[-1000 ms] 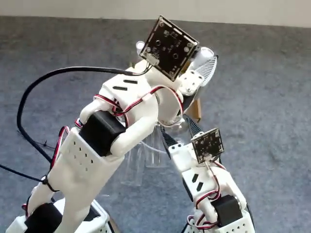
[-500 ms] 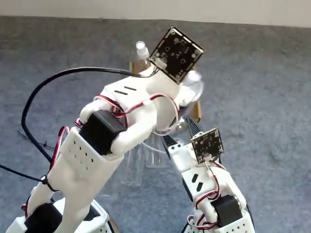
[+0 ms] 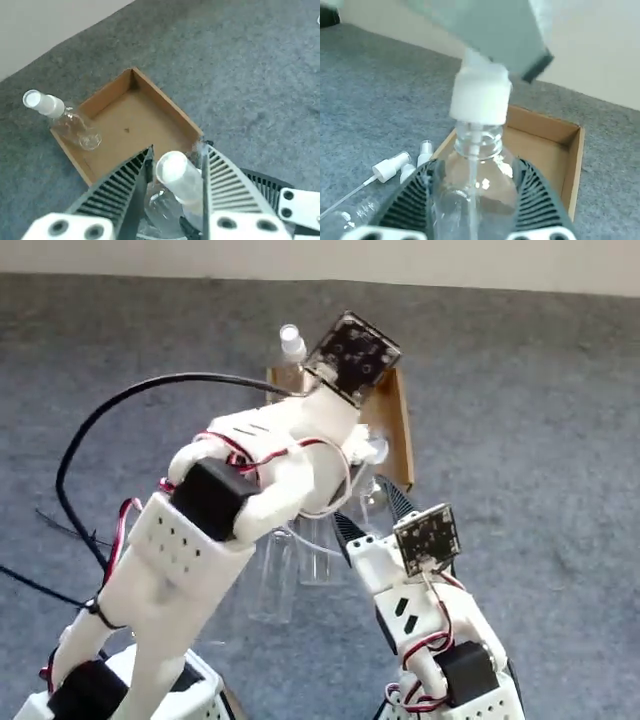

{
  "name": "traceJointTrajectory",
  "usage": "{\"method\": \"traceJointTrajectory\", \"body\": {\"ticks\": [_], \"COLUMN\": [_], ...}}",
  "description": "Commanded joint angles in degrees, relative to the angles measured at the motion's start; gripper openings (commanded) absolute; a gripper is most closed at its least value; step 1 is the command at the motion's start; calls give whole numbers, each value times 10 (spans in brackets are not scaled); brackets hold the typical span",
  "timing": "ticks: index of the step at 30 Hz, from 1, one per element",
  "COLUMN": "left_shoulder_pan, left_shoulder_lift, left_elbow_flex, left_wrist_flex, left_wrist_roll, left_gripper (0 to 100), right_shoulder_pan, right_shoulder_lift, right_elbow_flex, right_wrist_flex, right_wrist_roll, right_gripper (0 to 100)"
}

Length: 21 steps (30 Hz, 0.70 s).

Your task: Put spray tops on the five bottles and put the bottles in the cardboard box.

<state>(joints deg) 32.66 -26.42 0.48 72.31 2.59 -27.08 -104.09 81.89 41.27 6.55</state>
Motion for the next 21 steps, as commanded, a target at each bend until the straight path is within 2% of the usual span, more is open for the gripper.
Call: {"method": "traceJointTrajectory", "body": {"ticks": [1, 7, 10, 14, 17, 21], "left_shoulder_pan": [-15, -20, -63, -132, -127, -81], "left_shoulder_lift": [-64, -127, -134, -79, -41, -22], "left_elbow_flex": [1, -1, 2, 22, 24, 22], "left_wrist_flex": [4, 3, -25, -67, -72, -73], "left_wrist_roll": [-2, -33, -33, -33, -56, -63], "left_gripper": [162, 161, 158, 158, 158, 158], "right_shoulder_pan": [-1, -1, -1, -1, -1, -1], "right_shoulder_lift": [-6, -6, -6, -6, -6, -6], "right_elbow_flex": [-4, -4, -6, -7, -6, -5], "right_wrist_flex": [0, 0, 0, 0, 0, 0], "right_wrist_roll": [-5, -5, -5, -5, -5, -5], "right_gripper": [4, 4, 4, 4, 4, 4]}}
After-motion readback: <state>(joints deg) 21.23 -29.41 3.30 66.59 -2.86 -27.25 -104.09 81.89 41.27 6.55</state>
